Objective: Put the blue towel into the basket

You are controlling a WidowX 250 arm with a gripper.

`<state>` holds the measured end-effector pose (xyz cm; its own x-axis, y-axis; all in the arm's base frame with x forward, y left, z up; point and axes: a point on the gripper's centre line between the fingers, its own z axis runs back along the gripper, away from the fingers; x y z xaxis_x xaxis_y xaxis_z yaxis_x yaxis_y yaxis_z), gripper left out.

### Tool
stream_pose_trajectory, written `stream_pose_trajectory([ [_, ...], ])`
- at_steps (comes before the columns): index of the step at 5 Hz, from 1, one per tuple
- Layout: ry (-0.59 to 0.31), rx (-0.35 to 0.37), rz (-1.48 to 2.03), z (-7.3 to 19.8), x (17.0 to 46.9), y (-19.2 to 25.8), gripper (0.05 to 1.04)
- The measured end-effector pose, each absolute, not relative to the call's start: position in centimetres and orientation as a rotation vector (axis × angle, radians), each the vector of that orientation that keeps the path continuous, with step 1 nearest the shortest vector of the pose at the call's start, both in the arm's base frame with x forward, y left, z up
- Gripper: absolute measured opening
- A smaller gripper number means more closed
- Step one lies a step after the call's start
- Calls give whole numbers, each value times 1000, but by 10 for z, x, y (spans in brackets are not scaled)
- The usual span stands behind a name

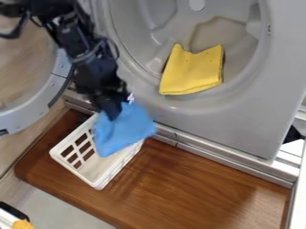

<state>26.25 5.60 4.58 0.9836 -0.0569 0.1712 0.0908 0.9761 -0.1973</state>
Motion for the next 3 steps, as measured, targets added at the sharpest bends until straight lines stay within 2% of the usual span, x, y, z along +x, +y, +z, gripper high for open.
stream_pose_trajectory([
  [1, -186, -157, -111, 40, 262, 61, 329],
  [3, -221, -132, -143, 46, 268, 48, 930],
])
